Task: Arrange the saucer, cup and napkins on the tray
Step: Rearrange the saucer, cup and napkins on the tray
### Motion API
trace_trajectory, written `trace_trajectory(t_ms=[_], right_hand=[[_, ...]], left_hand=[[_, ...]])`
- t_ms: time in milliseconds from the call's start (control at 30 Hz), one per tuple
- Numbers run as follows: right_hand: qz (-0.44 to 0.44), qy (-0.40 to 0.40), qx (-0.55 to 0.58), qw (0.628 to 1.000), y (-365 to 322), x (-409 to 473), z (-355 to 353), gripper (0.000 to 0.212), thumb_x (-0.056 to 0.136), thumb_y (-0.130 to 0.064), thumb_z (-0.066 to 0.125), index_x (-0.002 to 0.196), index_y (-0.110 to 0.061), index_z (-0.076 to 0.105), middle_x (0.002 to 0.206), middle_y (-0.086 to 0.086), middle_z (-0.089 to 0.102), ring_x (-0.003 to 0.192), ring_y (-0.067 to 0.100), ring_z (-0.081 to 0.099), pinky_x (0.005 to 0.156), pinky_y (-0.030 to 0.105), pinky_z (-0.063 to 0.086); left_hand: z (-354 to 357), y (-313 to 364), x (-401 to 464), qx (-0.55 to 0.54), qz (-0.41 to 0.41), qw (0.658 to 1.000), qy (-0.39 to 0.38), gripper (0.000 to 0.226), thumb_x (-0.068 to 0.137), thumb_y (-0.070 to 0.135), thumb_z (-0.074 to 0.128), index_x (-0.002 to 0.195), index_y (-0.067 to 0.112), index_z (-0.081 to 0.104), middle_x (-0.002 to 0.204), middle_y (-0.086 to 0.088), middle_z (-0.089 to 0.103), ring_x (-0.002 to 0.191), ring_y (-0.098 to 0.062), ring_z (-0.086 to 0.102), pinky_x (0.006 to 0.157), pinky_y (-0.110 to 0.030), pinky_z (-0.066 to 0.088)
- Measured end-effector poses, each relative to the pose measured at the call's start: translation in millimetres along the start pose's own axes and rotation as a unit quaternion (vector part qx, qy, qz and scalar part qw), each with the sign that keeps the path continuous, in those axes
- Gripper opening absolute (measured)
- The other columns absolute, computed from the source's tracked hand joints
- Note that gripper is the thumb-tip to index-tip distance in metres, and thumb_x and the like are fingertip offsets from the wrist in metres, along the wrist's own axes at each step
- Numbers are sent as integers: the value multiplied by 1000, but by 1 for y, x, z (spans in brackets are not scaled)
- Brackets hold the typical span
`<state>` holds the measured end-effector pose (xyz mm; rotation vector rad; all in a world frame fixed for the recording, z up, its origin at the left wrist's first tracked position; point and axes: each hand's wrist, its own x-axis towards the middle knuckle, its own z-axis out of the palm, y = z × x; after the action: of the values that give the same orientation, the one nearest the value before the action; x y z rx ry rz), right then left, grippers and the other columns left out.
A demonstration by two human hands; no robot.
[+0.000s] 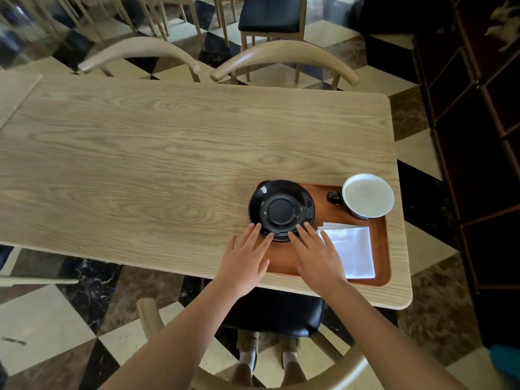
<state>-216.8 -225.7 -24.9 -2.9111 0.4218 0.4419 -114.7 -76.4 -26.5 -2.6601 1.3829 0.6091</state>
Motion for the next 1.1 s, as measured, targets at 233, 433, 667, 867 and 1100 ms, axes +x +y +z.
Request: trace_trajectory(t_ms=[233,433,667,867,1100], right_hand=[[-11,4,12,1000,0,-8,1,55,96,-24,36,146,-20,14,158,5,9,144,20,-2,116,39,0],[-17,10,11,1000,-1,-18,7,52,97,-28,34,146,-22,16,157,4,11,145,20,-1,116,40,0],[-7,27,-4,1000,-4,-22,14,51,90,-28,51,139,-20,38,149,7,36,141,23,21,113,46,18],[-11,37,-24,999,-1,-18,15,49,92,-29,47,139,-20,37,150,6,34,142,23,19,114,48,12],[2,192,10,981,27,-13,-9,36,72,-19,71,107,-15,67,119,10,66,115,24,59,97,51,43]], left_hand=[[3,3,-9,-4,0,1000,0,56,98,41,27,147,26,5,158,-8,-2,144,-21,-7,117,-46,9],[9,7,-22,-2,7,1000,1,57,98,41,27,147,25,1,158,-9,-2,144,-22,-7,117,-45,9],[10,10,-26,-6,1,1000,-6,58,98,42,27,147,26,0,158,-8,-4,143,-22,-9,117,-44,9],[3,13,-23,6,1,1000,-6,56,98,43,26,147,23,8,158,-10,3,144,-24,-2,117,-43,10],[-23,28,5,-34,24,993,114,54,92,41,37,141,18,33,146,-12,40,136,-25,32,110,-44,29]])
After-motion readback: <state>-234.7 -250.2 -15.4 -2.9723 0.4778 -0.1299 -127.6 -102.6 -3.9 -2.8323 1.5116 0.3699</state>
